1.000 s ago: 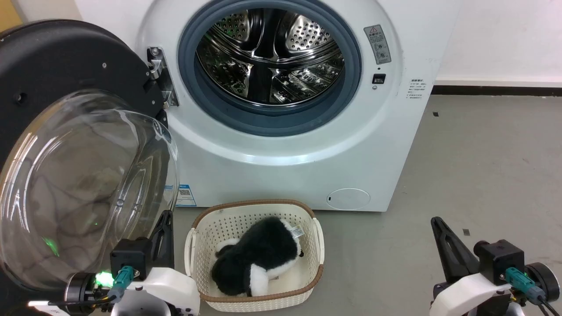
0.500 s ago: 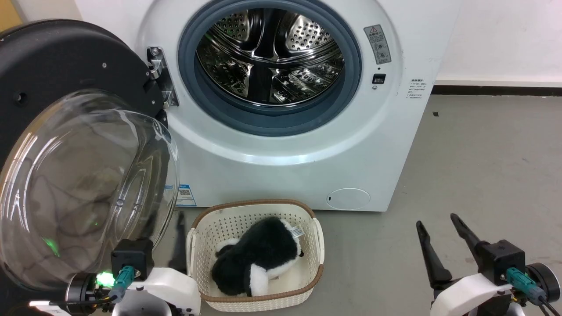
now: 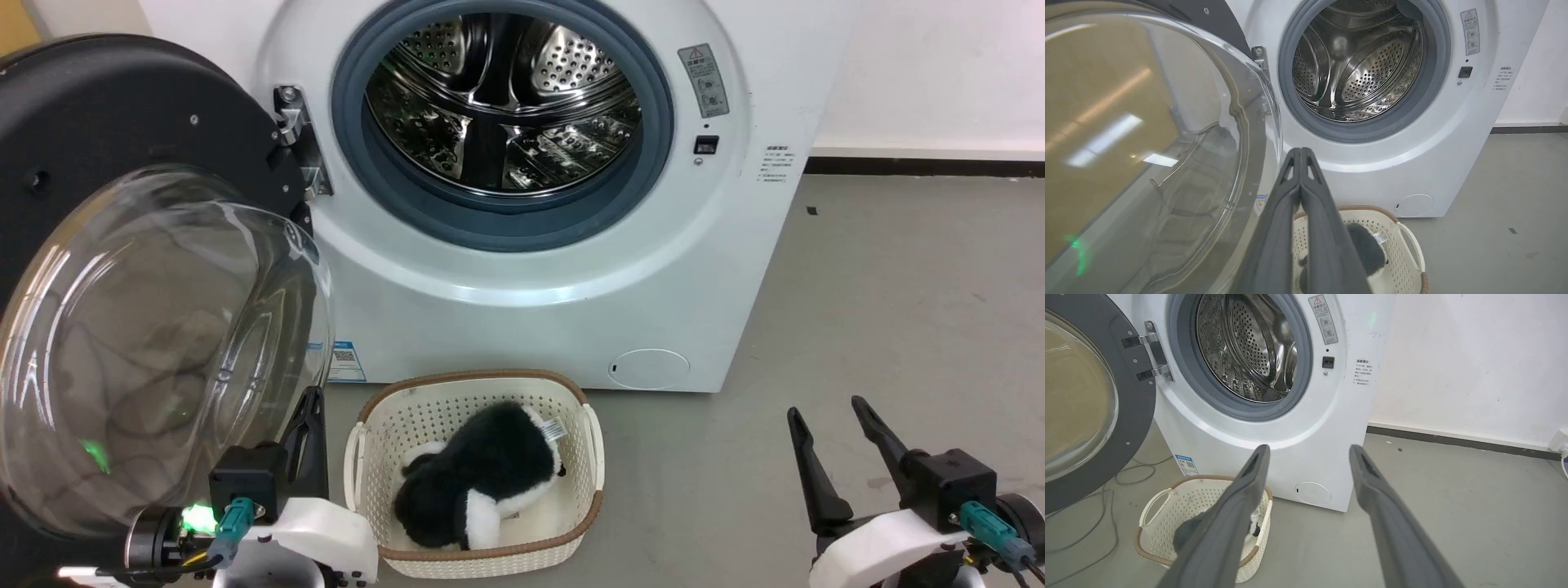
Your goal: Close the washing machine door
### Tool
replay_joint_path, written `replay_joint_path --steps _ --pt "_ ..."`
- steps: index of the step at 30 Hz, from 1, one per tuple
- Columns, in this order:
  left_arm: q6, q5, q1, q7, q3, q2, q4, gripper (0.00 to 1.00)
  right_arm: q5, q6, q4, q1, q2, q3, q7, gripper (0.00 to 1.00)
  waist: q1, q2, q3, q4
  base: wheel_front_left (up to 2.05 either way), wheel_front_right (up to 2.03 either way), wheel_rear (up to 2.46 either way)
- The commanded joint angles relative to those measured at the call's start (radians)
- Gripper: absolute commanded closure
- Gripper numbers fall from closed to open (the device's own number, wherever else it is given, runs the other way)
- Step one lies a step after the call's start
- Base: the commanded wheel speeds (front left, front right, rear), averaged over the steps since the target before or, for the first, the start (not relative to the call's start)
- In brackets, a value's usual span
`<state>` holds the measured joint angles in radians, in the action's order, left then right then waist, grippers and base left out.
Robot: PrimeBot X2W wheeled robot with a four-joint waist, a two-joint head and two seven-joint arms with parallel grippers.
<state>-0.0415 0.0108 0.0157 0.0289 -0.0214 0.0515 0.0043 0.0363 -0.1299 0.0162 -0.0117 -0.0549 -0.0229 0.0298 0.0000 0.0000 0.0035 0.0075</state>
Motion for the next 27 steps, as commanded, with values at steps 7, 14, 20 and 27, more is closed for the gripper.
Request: replay_joint_path --steps 7,14,20,27 --pt "-0.007 0.007 0.032 0.022 -0.008 0.005 -0.035 1.0 0.023 0.0 0.007 -0.001 0.001 -0.014 0.022 0.0 0.0 0.0 0.001 0.022 0.0 0.0 0.0" --pt "0.008 0.032 0.074 0.037 0.007 0.007 -0.087 1.0 0.041 0.0 0.013 -0.001 0.001 -0.026 0.036 0.0 0.0 0.0 0.002 0.056 0.0 0.0 0.0" --pt "0.035 0.081 0.125 0.049 0.046 0.005 -0.139 1.0 0.056 0.0 0.02 -0.001 0.001 -0.037 0.049 0.0 0.0 0.0 0.005 0.09 0.0 0.0 0.0" --pt "0.068 0.163 0.188 0.064 0.114 0.004 -0.184 1.0 0.075 0.0 0.033 -0.002 0.002 -0.054 0.063 0.0 0.0 0.0 0.006 0.133 0.0 0.0 0.0"
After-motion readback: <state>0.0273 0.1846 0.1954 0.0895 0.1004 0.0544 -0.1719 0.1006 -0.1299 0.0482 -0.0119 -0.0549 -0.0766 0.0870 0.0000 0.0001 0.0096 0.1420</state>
